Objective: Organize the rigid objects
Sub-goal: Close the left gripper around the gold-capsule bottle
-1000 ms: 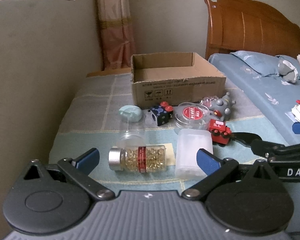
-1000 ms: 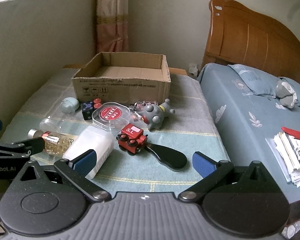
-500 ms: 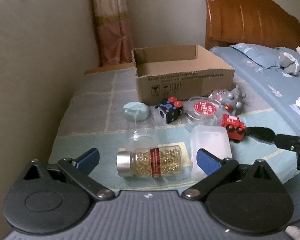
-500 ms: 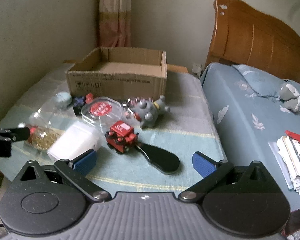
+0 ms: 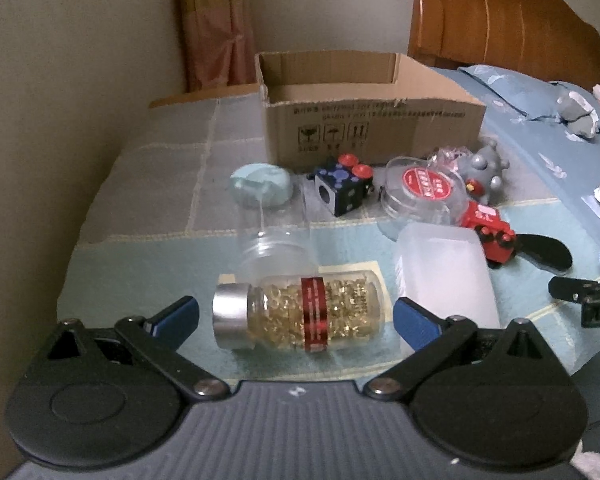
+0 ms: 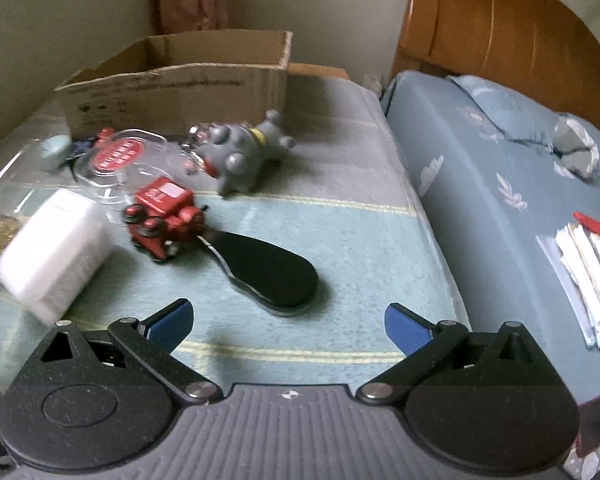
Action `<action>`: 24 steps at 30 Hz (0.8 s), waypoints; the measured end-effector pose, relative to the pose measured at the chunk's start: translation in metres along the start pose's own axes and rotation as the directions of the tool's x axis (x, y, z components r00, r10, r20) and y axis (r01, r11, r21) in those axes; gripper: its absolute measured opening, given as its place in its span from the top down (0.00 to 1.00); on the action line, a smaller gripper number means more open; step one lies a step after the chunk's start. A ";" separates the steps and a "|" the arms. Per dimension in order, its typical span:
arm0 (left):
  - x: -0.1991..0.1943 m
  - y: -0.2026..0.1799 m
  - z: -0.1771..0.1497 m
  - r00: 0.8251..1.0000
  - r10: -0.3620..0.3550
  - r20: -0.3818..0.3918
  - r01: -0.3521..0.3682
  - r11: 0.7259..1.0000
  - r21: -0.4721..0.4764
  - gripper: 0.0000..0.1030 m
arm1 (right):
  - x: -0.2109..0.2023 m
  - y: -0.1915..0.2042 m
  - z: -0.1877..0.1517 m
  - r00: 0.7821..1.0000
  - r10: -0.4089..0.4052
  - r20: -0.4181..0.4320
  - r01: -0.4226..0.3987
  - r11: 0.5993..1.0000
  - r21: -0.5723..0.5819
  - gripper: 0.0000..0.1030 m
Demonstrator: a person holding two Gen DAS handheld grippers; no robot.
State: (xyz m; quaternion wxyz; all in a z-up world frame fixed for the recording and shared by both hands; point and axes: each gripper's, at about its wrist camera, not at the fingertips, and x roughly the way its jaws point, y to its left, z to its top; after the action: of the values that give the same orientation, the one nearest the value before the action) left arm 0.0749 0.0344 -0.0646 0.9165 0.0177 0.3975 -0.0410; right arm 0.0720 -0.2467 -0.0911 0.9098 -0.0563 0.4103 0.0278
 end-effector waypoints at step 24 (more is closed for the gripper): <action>0.032 0.008 0.004 0.997 -0.011 -0.070 0.007 0.998 -0.061 0.01 | 0.029 -0.035 0.017 0.994 -0.108 -0.019 0.108 0.993 0.044 0.00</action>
State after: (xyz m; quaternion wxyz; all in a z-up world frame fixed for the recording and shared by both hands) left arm 0.1004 0.0402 -0.0850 0.9018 -0.0104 0.4308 -0.0326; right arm 0.1070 -0.2788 -0.0994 0.9076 -0.0584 0.4146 -0.0311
